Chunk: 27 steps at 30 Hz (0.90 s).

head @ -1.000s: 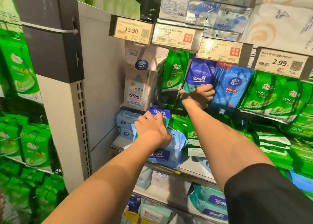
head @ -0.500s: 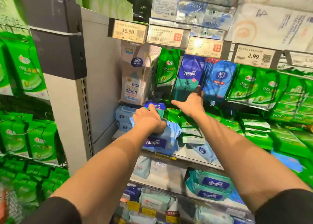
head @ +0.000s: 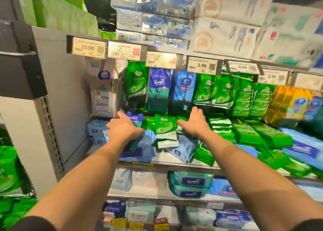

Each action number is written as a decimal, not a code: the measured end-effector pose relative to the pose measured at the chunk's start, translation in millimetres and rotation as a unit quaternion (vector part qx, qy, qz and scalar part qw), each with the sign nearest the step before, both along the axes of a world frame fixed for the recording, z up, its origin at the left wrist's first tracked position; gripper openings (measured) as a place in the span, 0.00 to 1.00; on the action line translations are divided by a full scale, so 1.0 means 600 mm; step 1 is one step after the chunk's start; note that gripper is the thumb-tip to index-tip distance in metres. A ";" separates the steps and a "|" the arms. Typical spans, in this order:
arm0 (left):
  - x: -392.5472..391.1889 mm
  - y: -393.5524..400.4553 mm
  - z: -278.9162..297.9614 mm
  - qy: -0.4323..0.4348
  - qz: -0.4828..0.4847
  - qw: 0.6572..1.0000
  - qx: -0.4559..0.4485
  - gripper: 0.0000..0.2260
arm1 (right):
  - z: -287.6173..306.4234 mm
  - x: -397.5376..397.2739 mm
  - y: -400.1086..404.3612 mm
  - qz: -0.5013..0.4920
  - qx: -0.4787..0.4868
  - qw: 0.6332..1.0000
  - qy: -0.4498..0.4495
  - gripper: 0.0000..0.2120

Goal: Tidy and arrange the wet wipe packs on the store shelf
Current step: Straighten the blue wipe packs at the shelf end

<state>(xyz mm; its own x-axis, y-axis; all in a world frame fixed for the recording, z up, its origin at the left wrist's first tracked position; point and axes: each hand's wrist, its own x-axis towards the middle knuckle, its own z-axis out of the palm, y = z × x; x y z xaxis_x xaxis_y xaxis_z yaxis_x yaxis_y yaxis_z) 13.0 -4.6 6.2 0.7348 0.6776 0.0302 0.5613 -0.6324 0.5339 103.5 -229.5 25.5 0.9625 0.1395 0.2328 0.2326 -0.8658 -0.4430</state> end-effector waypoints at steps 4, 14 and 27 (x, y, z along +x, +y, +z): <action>-0.033 -0.059 0.006 -0.116 -0.004 0.993 0.023 0.39 | 0.004 -0.006 -0.054 0.030 0.005 1.000 -0.008 0.36; -0.078 -0.198 0.054 -0.346 -0.033 0.935 0.069 0.38 | 0.029 -0.009 -0.165 0.092 -0.019 0.995 -0.035 0.35; -0.060 -0.174 0.078 -0.386 -0.025 0.921 0.044 0.36 | 0.035 -0.021 -0.146 0.094 0.009 0.995 -0.043 0.38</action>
<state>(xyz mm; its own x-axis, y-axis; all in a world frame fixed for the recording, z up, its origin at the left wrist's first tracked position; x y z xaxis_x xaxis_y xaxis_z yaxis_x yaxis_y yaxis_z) -22.9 -108.8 52.8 0.5028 0.6130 0.6095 0.0050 -0.7071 0.7071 91.0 -317.2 46.4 0.8960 0.3098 0.3182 0.4277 -0.7952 -0.4299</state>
